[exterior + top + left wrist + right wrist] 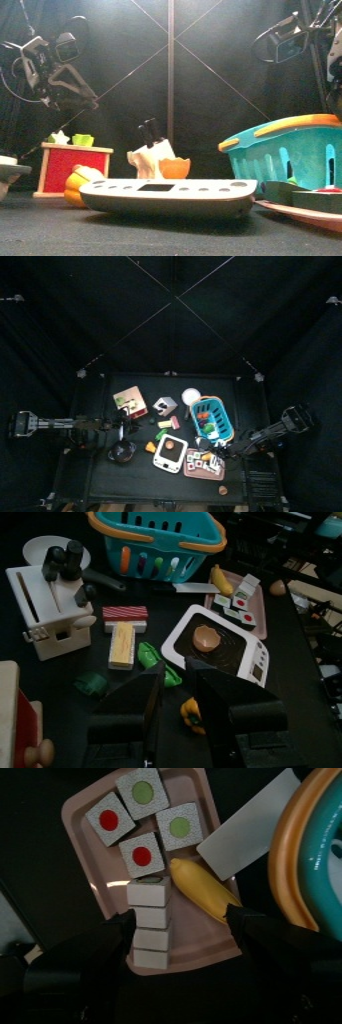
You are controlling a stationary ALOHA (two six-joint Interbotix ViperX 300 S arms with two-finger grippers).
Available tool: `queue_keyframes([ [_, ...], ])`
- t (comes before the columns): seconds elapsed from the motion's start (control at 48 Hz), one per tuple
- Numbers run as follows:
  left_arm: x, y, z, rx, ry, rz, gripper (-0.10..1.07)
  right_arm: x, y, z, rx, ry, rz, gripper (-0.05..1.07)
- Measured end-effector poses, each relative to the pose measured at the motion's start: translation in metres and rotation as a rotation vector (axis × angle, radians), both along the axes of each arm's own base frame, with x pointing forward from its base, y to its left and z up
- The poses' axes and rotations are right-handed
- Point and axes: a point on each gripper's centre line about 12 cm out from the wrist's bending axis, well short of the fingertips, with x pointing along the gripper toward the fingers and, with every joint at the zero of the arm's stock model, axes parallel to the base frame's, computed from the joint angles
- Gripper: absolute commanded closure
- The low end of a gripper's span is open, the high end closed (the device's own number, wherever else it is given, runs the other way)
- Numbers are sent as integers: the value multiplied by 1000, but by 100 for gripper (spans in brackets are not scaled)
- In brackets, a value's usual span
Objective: Grab banana
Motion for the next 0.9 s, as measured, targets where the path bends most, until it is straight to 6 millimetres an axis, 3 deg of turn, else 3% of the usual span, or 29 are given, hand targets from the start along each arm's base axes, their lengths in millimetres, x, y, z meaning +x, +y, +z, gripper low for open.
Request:
queue_keyframes([
  [0.896,-3,2,-4,-2,12,11,30,-2,0,-47,-197,154,120,2],
])
